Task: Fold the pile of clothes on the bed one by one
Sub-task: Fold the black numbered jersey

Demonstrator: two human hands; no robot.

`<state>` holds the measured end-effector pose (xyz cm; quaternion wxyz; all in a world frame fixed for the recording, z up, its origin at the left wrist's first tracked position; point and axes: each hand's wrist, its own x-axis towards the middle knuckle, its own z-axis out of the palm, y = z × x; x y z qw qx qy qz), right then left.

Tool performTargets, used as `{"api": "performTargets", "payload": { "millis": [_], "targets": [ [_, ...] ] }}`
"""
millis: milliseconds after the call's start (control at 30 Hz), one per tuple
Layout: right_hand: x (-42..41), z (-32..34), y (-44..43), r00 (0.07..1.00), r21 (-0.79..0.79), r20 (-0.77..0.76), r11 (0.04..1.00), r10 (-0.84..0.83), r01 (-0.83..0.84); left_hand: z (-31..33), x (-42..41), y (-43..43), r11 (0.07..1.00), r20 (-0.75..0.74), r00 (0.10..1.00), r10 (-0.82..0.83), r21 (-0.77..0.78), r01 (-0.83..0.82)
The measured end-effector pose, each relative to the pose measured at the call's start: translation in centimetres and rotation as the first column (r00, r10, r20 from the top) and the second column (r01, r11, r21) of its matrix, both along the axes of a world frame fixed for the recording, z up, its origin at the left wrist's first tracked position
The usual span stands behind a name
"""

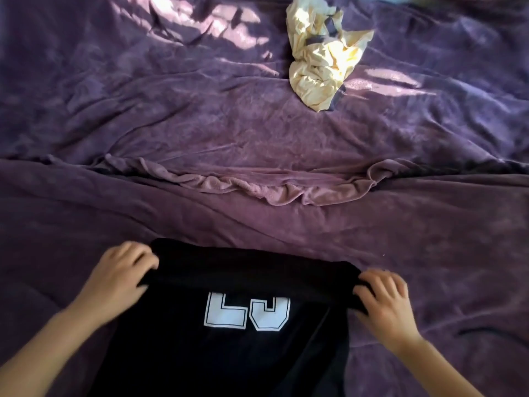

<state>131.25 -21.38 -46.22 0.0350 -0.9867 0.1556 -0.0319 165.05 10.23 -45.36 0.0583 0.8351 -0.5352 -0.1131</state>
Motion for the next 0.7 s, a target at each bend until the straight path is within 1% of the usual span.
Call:
{"api": "performTargets", "payload": {
  "millis": [67, 100, 133, 167, 233, 267, 300, 333, 367, 400, 433, 467, 500, 567, 633, 700],
  "targets": [
    [-2.6, -0.6, 2.7, 0.986, 0.046, -0.126, 0.994, 0.105, -0.100, -1.0, -3.1, 3.2, 0.996, 0.029, 0.999, 0.021, 0.087, -0.024],
    [-3.5, -1.0, 3.9, 0.974, 0.064, -0.179, 0.990, 0.137, -0.127, -1.5, -4.4, 4.4, 0.988, 0.055, 0.998, 0.018, 0.151, -0.026],
    [-3.9, -1.3, 4.7, 0.969, 0.086, -0.207, 0.989, 0.133, -0.118, -2.0, -5.2, 5.1, 0.977, 0.080, 0.997, 0.011, 0.212, -0.028],
    [-3.8, -1.6, 4.9, 0.968, 0.106, -0.233, 0.992, 0.093, -0.070, -2.4, -5.6, 5.3, 0.964, 0.079, 0.997, 0.012, 0.265, -0.033],
    [-1.8, -1.9, 4.6, 0.948, 0.156, -0.309, 0.980, -0.073, 0.127, -2.9, -5.3, 4.1, 0.942, 0.031, 0.998, 0.059, 0.328, -0.066],
    [-0.6, -2.2, 4.2, 0.923, 0.173, -0.353, 0.958, -0.157, 0.229, -3.1, -4.9, 3.1, 0.932, 0.009, 0.994, 0.105, 0.349, -0.102],
    [0.5, -2.7, 3.6, 0.876, 0.148, -0.436, 0.944, -0.206, 0.296, -3.2, -4.3, 1.9, 0.922, 0.010, 0.989, 0.148, 0.360, -0.142],
    [1.2, -3.5, 2.8, 0.815, 0.127, -0.550, 0.946, -0.183, 0.298, -3.7, -3.6, 0.8, 0.919, 0.040, 0.989, 0.146, 0.364, -0.150],
    [1.8, -4.2, 2.1, 0.757, 0.121, -0.639, 0.954, -0.135, 0.273, -4.3, -2.8, -0.5, 0.894, 0.044, 0.993, 0.111, 0.432, -0.119],
    [2.5, -4.7, 1.4, 0.699, 0.122, -0.708, 0.957, -0.103, 0.265, -4.7, -2.1, -1.9, 0.837, 0.045, 0.998, 0.048, 0.543, -0.065],
    [3.3, -5.2, 1.0, 0.667, 0.123, -0.740, 0.958, -0.087, 0.260, -4.9, -1.4, -3.2, 0.773, 0.027, 1.000, -0.008, 0.634, -0.011],
    [4.0, -5.7, 0.6, 0.658, 0.118, -0.748, 0.958, -0.088, 0.261, -5.0, -0.9, -4.2, 0.731, -0.001, 0.999, -0.047, 0.682, 0.035],
    [4.6, -6.0, 0.3, 0.651, 0.112, -0.755, 0.961, -0.083, 0.252, -5.1, -0.4, -4.9, 0.709, -0.028, 0.997, -0.075, 0.701, 0.073],
    [5.5, -5.9, -0.1, 0.642, 0.113, -0.764, 0.969, -0.056, 0.220, -4.5, 0.7, -5.4, 0.695, -0.083, 0.992, -0.096, 0.707, 0.126],
    [5.5, -5.5, -0.8, 0.676, 0.117, -0.733, 0.965, -0.075, 0.234, -3.4, 2.1, -5.2, 0.719, -0.066, 0.990, -0.127, 0.681, 0.138],
    [4.7, -4.3, -1.4, 0.744, 0.132, -0.657, 0.953, -0.123, 0.274, -2.4, 3.3, -4.6, 0.768, -0.019, 0.992, -0.124, 0.632, 0.108]
  ]
}}
